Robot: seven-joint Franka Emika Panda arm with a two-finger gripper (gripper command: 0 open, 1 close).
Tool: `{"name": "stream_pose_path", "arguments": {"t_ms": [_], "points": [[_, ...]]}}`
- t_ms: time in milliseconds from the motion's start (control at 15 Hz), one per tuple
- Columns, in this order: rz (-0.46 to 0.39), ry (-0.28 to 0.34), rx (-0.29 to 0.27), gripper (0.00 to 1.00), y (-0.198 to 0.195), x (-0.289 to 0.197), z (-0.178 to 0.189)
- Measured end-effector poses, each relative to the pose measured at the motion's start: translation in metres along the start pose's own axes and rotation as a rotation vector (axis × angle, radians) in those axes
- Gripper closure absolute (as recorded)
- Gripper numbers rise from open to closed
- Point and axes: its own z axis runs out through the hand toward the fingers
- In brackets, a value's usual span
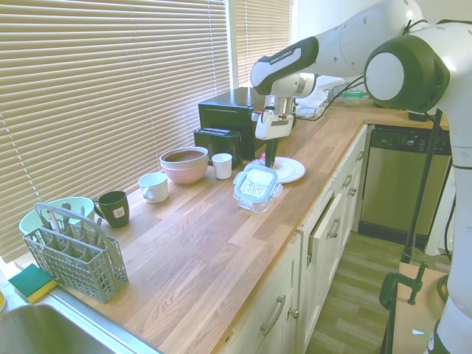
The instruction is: Cover the lid of the food container
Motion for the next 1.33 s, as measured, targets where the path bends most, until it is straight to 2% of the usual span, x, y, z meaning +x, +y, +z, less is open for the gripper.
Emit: {"name": "stream_pose_path", "arguments": {"t_ms": [667, 1333], "points": [[0.028, -0.029, 0.015, 1.0, 0.008, 0.014, 0.031], [0.097, -0.051, 0.073, 1.0, 0.027, 0.03, 0.044]]}}
